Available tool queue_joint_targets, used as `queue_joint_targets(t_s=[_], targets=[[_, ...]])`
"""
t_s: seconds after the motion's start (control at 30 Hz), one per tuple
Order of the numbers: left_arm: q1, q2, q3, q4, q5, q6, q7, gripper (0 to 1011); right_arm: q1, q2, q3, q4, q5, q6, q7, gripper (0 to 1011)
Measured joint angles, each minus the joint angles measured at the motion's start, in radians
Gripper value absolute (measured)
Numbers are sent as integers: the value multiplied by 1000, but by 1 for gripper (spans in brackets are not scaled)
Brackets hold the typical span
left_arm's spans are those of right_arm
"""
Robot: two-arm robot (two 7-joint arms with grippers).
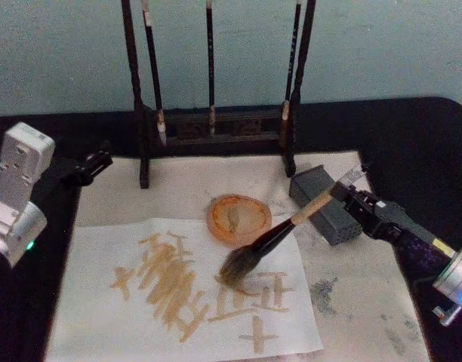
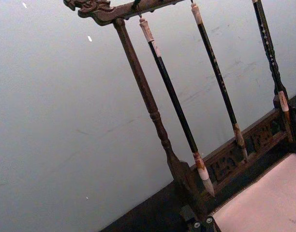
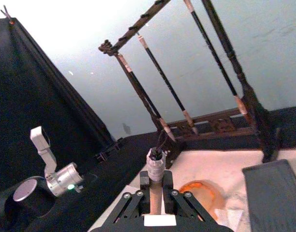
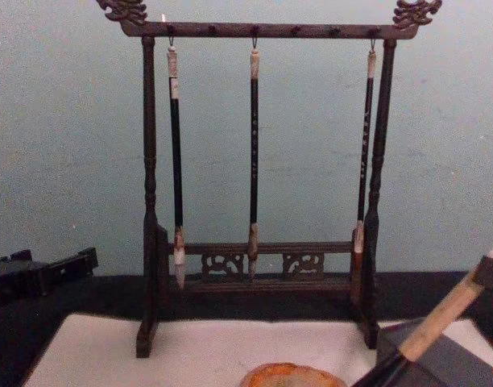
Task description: Pick up the brush from the inkstone, write on the paper, then place the brush back to its original position.
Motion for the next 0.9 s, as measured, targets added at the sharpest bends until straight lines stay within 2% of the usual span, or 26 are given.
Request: queue_joint_targets(t_s=[0.33,0.5,0.67,0.9], targets=[[0,0,0,0,0,0,0,1002,-44,26,49,-40,9,-11,-5,156],[0,0,0,0,0,0,0,1002,-56,31,63,-67,14,-17,7,156],[0,0,0,0,0,0,0,1000,-55,30,63,-90,18,-18,23,156],[0,0,0,0,0,0,0,1002,-22,14,31,-112,14,-10,37,156]])
